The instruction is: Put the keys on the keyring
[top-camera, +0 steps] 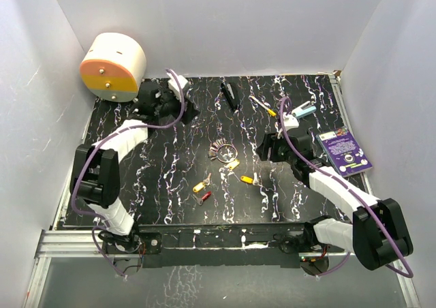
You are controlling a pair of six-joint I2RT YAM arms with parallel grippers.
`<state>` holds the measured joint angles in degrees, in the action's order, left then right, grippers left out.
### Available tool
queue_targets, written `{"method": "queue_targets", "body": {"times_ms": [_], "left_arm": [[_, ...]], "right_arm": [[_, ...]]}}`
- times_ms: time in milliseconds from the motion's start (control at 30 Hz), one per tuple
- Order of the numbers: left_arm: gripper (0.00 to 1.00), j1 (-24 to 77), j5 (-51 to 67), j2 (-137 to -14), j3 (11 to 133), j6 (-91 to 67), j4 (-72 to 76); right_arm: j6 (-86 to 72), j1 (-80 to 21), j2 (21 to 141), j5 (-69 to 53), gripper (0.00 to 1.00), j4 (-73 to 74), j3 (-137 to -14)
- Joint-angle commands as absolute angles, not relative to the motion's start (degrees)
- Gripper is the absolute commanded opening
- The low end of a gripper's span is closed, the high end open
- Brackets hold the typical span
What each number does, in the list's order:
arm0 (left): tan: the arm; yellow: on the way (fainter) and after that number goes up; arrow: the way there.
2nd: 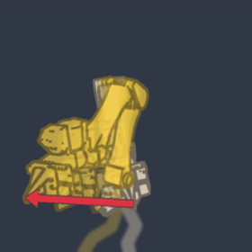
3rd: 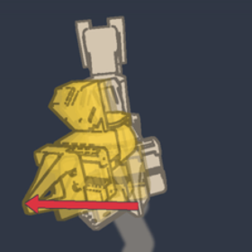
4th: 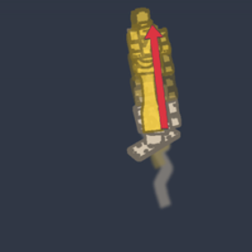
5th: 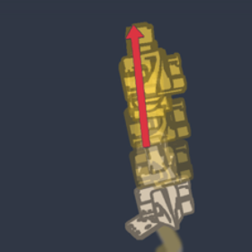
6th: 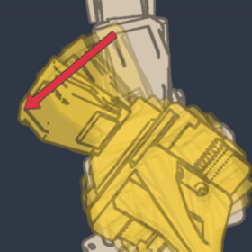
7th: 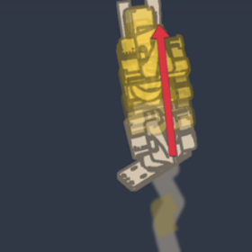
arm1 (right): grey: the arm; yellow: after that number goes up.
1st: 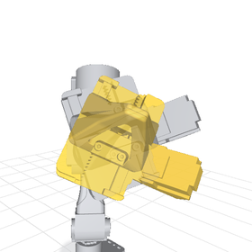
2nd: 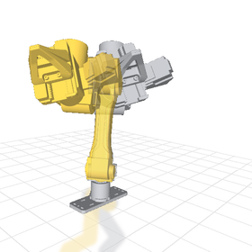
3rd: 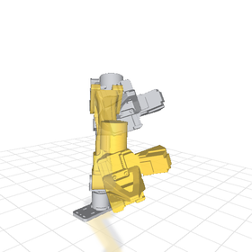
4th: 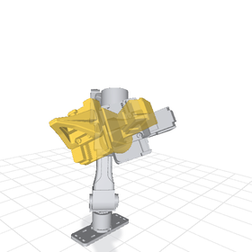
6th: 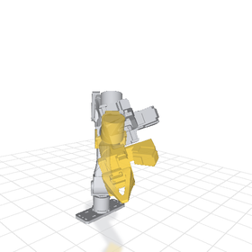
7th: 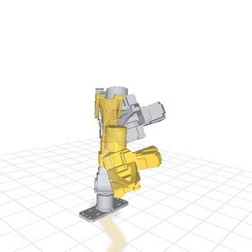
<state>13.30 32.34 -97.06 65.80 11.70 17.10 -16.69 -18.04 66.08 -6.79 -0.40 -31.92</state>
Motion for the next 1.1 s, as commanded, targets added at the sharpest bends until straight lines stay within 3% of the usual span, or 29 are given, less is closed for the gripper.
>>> {"method": "queue_targets", "body": {"times_ms": [0,167,300,667,900,1067], "left_arm": [[0.77,17.22,45.45,-95.28,63.63,18.49,20.97],[0.72,24.97,47.67,-101.06,61.40,15.26,29.81],[0.71,30.04,47.20,-104.32,55.90,14.41,46.28],[0.69,31.67,54.03,-117.29,48.64,10.89,80.95],[0.64,32.00,57.80,-120.76,45.25,9.08,90.51],[0.57,32.28,59.75,-122.52,46.61,12.00,86.99]], "right_arm": [[-21.03,-18.18,64.51,-7.67,0.65,-3.35,-29.92],[-22.15,-18.19,61.82,-8.12,0.62,-4.18,-28.62],[-22.48,-18.19,59.98,-5.22,0.60,-3.20,-27.44],[-26.97,-18.18,51.95,-0.73,0.50,-4.63,-20.83],[-27.11,-18.15,52.48,-1.46,0.47,-5.19,-20.47],[-27.00,-18.19,53.50,-2.60,0.46,-5.53,-20.95]]}}
